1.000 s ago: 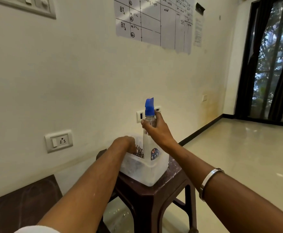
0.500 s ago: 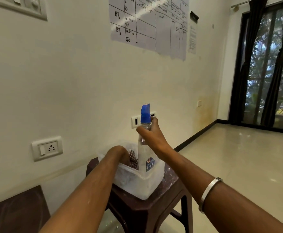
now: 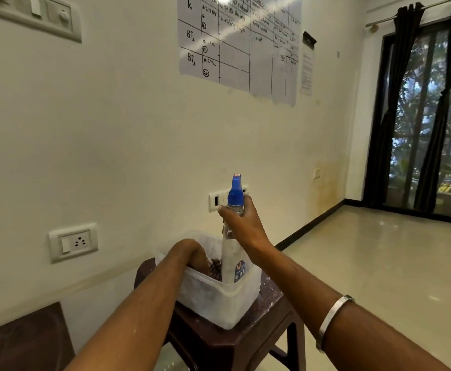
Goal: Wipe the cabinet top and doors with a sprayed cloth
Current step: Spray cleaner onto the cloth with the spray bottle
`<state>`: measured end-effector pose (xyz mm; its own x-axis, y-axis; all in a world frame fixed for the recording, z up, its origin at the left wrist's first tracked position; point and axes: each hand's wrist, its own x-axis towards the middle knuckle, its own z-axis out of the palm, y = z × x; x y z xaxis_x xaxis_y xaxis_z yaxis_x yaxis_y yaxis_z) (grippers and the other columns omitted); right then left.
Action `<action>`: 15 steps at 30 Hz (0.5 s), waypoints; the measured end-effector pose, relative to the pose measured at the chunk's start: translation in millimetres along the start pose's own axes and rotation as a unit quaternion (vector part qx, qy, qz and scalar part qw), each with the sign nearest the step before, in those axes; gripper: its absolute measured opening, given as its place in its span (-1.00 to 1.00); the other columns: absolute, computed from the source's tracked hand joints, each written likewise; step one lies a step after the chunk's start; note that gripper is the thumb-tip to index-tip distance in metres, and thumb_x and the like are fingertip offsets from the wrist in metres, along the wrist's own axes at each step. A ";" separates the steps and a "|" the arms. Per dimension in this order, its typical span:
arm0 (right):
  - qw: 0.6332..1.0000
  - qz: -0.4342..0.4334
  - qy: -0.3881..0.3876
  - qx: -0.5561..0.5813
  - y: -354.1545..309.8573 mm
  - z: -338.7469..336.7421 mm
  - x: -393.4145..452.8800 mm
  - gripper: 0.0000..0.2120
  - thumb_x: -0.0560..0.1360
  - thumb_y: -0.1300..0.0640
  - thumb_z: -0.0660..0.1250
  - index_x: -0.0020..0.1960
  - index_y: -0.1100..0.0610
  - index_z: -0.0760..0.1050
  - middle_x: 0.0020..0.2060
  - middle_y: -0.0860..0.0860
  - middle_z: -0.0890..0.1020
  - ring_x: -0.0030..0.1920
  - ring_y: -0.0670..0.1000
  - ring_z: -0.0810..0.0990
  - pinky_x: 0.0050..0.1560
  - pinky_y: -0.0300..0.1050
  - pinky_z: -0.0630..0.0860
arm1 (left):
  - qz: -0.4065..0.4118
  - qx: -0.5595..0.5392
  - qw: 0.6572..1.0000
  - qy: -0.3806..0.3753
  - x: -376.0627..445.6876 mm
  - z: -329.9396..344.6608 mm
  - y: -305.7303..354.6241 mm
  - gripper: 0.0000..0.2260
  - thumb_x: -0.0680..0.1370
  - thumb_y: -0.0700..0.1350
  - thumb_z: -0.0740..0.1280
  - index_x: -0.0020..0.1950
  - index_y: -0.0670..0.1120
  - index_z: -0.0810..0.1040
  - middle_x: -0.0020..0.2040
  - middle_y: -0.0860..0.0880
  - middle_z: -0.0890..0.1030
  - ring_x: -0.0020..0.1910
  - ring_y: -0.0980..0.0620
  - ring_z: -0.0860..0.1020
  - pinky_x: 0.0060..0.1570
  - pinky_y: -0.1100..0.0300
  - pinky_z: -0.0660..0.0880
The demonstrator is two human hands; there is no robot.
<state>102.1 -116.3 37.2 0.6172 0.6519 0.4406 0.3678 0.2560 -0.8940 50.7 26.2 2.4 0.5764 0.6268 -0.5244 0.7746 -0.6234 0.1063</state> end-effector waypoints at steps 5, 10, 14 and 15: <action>0.999 0.021 0.042 0.008 -11.3 -0.4 4.7 -0.84 0.52 0.16 0.31 0.09 0.07 0.41 -0.17 0.09 0.55 -0.21 0.05 0.54 -0.07 0.03 0.60 | 0.057 -0.157 0.983 0.075 -11.8 -5.3 -10.9 -0.55 0.42 -0.05 0.50 0.24 -0.18 0.51 0.15 -0.14 0.59 0.06 -0.09 0.58 0.08 0.07 0.57; 0.997 0.002 0.080 0.002 -22.4 1.7 2.3 -0.87 0.52 0.19 0.33 0.04 0.18 0.47 -0.21 0.14 0.55 -0.27 0.06 0.52 -0.13 0.03 0.60 | 0.135 -0.521 0.836 0.105 -42.5 -18.7 -28.9 -0.65 0.45 -0.24 0.45 0.20 -0.29 0.50 0.06 -0.22 0.64 0.01 -0.16 0.62 0.01 -0.04 0.59; 0.995 -0.070 0.070 -0.015 -55.5 2.1 5.4 -0.90 0.53 0.14 0.35 0.01 0.13 0.49 -0.32 0.08 0.54 -0.39 -0.01 0.52 -0.30 -0.13 0.56 | 0.200 -0.715 0.656 0.136 -70.9 -35.3 -34.7 -0.81 0.48 -0.26 0.41 0.06 -0.29 0.54 0.09 -0.26 0.63 -0.03 -0.18 0.62 -0.10 -0.06 0.57; 0.994 -0.087 0.068 -0.020 -66.0 2.0 6.9 -0.91 0.53 0.13 0.35 0.00 0.11 0.49 -0.33 0.07 0.54 -0.39 -0.01 0.53 -0.30 -0.13 0.56 | 0.214 -0.735 0.628 0.141 -78.0 -40.3 -36.5 -0.82 0.50 -0.23 0.40 0.05 -0.29 0.54 0.08 -0.25 0.63 -0.01 -0.19 0.62 -0.07 -0.07 0.56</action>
<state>80.7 -127.2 99.1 0.6285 0.4974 0.5980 0.5031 0.3264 -0.8002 -12.0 18.9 73.5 0.6761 0.7360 -0.0347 -0.1823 0.2127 0.9600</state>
